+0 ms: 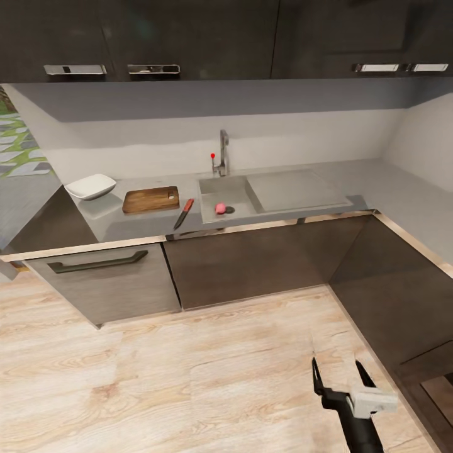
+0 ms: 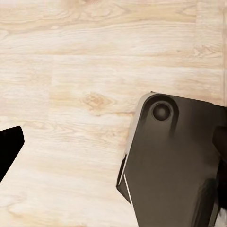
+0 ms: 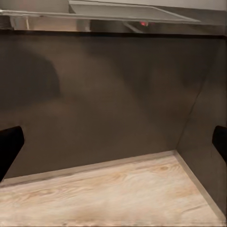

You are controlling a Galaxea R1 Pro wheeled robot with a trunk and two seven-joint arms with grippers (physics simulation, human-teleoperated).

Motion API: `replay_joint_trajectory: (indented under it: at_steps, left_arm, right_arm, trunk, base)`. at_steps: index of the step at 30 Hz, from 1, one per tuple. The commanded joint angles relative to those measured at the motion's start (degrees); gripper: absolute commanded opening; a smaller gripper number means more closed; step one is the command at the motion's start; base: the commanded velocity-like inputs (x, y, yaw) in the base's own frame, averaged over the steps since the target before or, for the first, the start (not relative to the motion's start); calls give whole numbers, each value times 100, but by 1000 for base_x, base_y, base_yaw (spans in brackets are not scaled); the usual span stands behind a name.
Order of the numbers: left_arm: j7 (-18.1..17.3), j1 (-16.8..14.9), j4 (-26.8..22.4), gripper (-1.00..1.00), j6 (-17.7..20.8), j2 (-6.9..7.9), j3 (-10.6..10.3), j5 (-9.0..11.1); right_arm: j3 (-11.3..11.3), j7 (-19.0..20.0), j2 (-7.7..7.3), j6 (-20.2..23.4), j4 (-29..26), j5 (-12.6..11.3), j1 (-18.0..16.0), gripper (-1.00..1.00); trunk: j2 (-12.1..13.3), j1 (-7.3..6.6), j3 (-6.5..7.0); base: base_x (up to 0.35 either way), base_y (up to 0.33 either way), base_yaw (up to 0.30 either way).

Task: In the kitchen, take the Vidalia onion out of the sink, dice it on the chopping board with the paring knife, put the diced onion into the bowl on the countertop, then place both the paring knife and the chopping board into the sink.

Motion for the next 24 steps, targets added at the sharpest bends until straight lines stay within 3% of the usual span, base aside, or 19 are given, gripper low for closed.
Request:
replay_joint_trajectory:
  at_steps: [1,7,13,20,24]
  left_arm:
    - [52,1,-40,100,-5,9,-39,24]
    - [49,1,-512,100,324,9,-39,18]
    - [34,1,-1504,100,1397,22,-48,-14]
    - [26,1,-2695,100,2309,2,-75,-49]
    - [24,0,-3672,100,3238,-18,-81,-88]
  right_arm:
    - [4,-36,6,-66,40,57,73,100]
    - [39,-32,19,-267,771,44,292,100]
    - [45,-33,30,-299,1086,25,334,100]
    - [40,-22,27,-303,1361,21,343,100]
    - [38,-20,25,-308,1538,15,345,100]
  trunk:
    - [-9,4,-7]
    - [-9,4,-7]
    - [-9,4,-7]
    - [-9,4,-7]
    - [-9,4,-7]
  base:
    - [0,0,0]
    - [0,0,0]
    - [0,0,0]
    - [0,0,0]
    - [0,0,0]
